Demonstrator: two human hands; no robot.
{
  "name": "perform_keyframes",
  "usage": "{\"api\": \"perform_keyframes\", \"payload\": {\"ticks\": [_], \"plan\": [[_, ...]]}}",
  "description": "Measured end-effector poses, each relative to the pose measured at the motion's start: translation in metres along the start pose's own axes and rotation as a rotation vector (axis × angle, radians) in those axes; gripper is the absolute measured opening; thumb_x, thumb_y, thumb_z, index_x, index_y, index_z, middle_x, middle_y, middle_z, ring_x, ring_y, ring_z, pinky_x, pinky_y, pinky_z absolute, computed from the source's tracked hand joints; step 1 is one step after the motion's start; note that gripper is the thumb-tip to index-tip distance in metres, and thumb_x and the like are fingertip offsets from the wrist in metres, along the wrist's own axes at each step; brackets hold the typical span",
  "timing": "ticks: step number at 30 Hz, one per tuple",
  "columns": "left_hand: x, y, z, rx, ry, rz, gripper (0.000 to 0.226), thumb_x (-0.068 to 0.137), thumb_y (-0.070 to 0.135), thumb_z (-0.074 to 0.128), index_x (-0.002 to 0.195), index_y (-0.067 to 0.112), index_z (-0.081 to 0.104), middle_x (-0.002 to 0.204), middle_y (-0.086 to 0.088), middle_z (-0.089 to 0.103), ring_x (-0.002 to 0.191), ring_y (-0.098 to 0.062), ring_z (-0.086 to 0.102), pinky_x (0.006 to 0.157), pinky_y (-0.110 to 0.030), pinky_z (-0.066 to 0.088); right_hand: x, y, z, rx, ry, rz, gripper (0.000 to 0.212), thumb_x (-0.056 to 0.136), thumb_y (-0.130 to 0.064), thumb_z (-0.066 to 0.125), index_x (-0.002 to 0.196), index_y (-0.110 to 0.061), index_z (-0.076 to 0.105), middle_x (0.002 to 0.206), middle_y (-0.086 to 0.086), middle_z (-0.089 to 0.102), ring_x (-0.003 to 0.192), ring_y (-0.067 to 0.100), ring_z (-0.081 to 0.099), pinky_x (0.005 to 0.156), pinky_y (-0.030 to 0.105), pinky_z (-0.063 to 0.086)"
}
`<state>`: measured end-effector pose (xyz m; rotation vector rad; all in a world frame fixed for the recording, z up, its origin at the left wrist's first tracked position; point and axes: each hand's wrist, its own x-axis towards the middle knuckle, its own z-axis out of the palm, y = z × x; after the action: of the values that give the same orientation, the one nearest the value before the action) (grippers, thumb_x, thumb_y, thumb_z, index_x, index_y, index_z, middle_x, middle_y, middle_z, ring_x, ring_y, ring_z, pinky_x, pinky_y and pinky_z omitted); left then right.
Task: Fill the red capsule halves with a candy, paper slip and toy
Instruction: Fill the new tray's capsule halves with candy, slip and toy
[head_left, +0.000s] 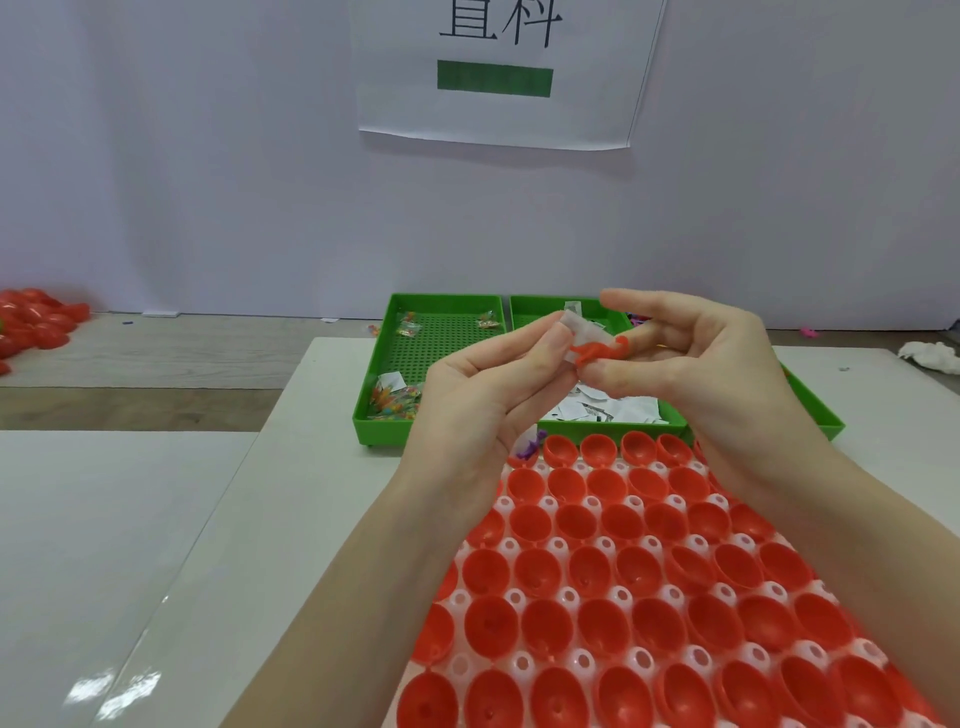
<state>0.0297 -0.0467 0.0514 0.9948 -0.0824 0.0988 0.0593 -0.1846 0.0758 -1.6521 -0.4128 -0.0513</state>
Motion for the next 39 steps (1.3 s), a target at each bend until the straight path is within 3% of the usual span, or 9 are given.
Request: {"api": "perform_keyframes", "payload": {"ticks": [4, 8, 13, 19, 23, 26, 30, 34, 39], "plan": [[0.001, 0.001, -0.002, 0.075, -0.101, -0.006, 0.023, 0.070, 0.016, 0.064, 0.089, 0.008, 0.073, 0.091, -0.003, 0.074, 0.090, -0.010, 0.069, 0.071, -0.014, 0.052, 0.002, 0.001, -0.003, -0.047, 0.005, 0.043, 0.048, 0.055, -0.002, 0.079, 0.100, -0.012, 0.068, 0.066, -0.004, 0.070, 0.065, 0.009, 0.068, 0.063, 0.013, 0.053], [0.001, -0.003, -0.002, 0.183, -0.037, 0.079, 0.026, 0.071, 0.021, 0.064, 0.092, 0.008, 0.073, 0.092, -0.005, 0.073, 0.090, -0.010, 0.068, 0.072, -0.016, 0.053, 0.003, 0.001, -0.005, -0.063, -0.057, 0.072, 0.041, 0.051, -0.017, 0.079, 0.092, -0.014, 0.073, 0.085, -0.001, 0.073, 0.081, 0.006, 0.068, 0.065, 0.008, 0.050], [0.005, -0.009, -0.005, 0.364, 0.131, 0.205, 0.017, 0.074, 0.021, 0.068, 0.089, 0.017, 0.072, 0.082, 0.008, 0.074, 0.081, 0.002, 0.067, 0.067, -0.008, 0.049, 0.005, 0.001, -0.003, 0.116, -0.138, 0.103, 0.024, 0.055, -0.020, 0.071, 0.079, -0.017, 0.075, 0.081, 0.001, 0.074, 0.079, 0.009, 0.069, 0.076, 0.017, 0.054], [0.013, -0.018, -0.010, 0.595, 0.152, 0.246, 0.006, 0.080, 0.017, 0.069, 0.086, 0.020, 0.070, 0.078, 0.016, 0.070, 0.074, 0.005, 0.066, 0.067, -0.006, 0.048, 0.014, 0.015, -0.005, 0.120, -0.095, 0.200, 0.025, 0.062, -0.007, 0.072, 0.087, -0.009, 0.071, 0.074, 0.002, 0.072, 0.069, 0.010, 0.069, 0.063, 0.015, 0.054], [0.025, -0.026, -0.014, 0.945, 0.073, 0.247, 0.007, 0.085, 0.030, 0.063, 0.079, 0.033, 0.063, 0.082, 0.017, 0.069, 0.081, 0.007, 0.063, 0.079, -0.016, 0.049, 0.023, 0.029, -0.010, -0.034, -0.079, 0.232, 0.016, 0.073, 0.003, 0.070, 0.082, -0.010, 0.072, 0.073, 0.003, 0.071, 0.064, 0.005, 0.067, 0.059, 0.011, 0.052], [0.040, -0.028, -0.024, 1.310, -0.003, 0.209, 0.028, 0.084, 0.044, 0.060, 0.104, 0.025, 0.065, 0.107, 0.014, 0.064, 0.105, -0.003, 0.054, 0.094, -0.030, 0.041, 0.030, 0.044, -0.014, -0.296, -0.048, 0.188, 0.024, 0.075, 0.004, 0.069, 0.067, -0.019, 0.070, 0.057, -0.009, 0.068, 0.057, -0.003, 0.062, 0.054, 0.007, 0.046], [0.058, -0.033, -0.039, 1.737, -0.130, 0.144, 0.051, 0.078, 0.055, 0.060, 0.122, 0.028, 0.054, 0.114, 0.011, 0.059, 0.114, -0.015, 0.044, 0.082, -0.032, 0.023, 0.034, 0.062, -0.011, -0.633, -0.089, 0.121, 0.019, 0.075, -0.008, 0.072, 0.065, -0.023, 0.067, 0.062, -0.010, 0.065, 0.059, 0.001, 0.058, 0.055, 0.006, 0.042], [0.064, -0.041, -0.043, 1.845, -0.252, 0.128, 0.061, 0.077, 0.061, 0.058, 0.127, 0.028, 0.049, 0.113, 0.009, 0.058, 0.111, -0.017, 0.037, 0.075, -0.032, 0.014, 0.037, 0.071, -0.005, -0.771, -0.164, 0.088, 0.006, 0.078, -0.016, 0.071, 0.074, -0.020, 0.069, 0.057, -0.012, 0.056, 0.054, -0.001, 0.049, 0.047, 0.008, 0.036], [0.064, -0.044, -0.041, 1.847, -0.320, 0.287, 0.058, 0.078, 0.056, 0.060, 0.128, 0.030, 0.048, 0.106, 0.015, 0.054, 0.095, -0.010, 0.029, 0.066, -0.030, 0.008, 0.037, 0.071, -0.002, -0.826, -0.245, 0.064, 0.006, 0.079, -0.017, 0.070, 0.074, -0.019, 0.068, 0.056, -0.009, 0.052, 0.053, 0.004, 0.046, 0.045, 0.009, 0.036]]}}
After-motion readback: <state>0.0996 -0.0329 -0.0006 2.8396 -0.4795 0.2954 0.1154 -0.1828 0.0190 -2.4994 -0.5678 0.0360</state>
